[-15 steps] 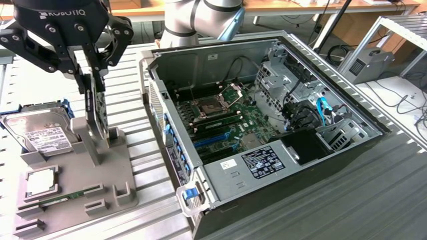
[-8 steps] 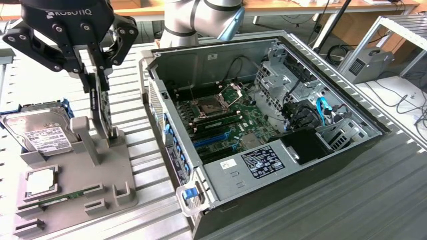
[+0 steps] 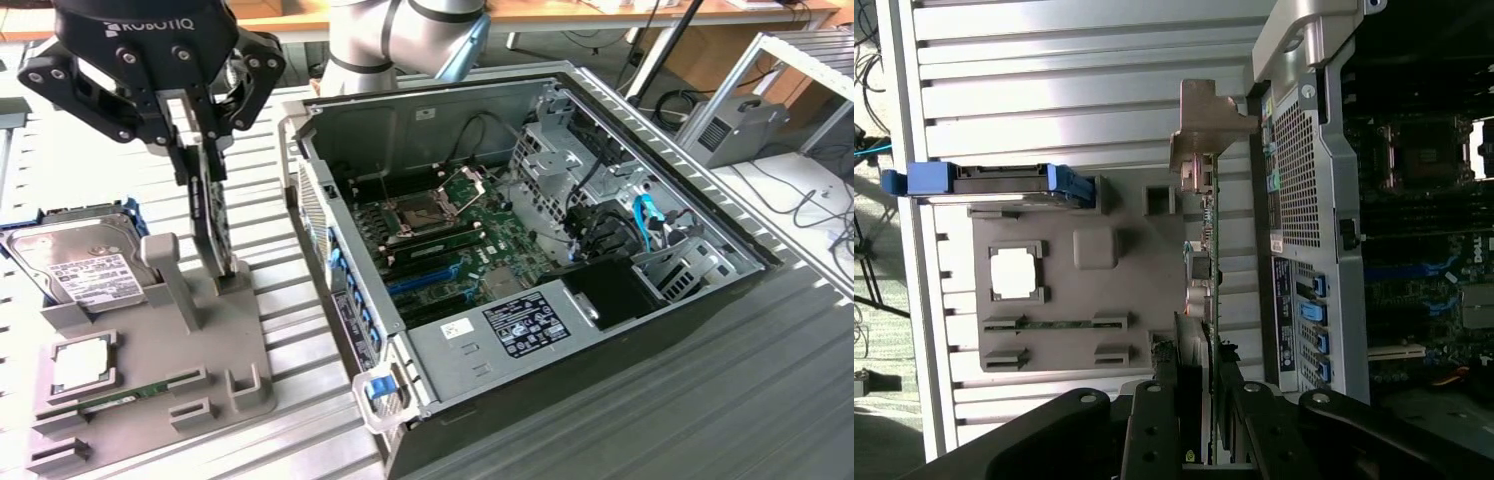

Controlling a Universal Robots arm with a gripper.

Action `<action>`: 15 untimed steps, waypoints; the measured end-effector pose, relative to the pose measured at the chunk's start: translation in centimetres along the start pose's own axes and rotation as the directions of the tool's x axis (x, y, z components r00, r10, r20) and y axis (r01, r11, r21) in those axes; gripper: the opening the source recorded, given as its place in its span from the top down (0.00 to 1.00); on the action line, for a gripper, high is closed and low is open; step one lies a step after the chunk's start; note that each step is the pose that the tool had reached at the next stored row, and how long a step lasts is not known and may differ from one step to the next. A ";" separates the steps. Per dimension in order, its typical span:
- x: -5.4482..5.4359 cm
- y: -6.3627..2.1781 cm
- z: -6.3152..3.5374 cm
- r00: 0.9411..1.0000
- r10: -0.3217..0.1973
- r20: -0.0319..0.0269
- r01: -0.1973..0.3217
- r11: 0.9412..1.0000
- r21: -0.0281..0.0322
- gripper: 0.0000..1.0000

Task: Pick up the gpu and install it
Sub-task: 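Pick up the gpu and move the gpu toward the slot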

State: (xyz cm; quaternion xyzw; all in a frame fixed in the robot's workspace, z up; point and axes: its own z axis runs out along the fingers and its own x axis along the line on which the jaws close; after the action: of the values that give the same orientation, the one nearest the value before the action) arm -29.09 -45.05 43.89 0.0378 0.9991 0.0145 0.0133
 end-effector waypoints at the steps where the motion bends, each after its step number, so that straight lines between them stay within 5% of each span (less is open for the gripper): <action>1: -0.1 0.00 0.00 1.000 0.000 0.000 0.000 1.000 0.000 0.74; 15: -0.8 0.06 0.02 1.000 0.000 0.000 0.000 1.000 0.000 0.74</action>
State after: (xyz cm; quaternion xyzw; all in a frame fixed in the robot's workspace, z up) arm -28.28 -45.05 43.89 0.0377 0.9991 0.0145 0.0133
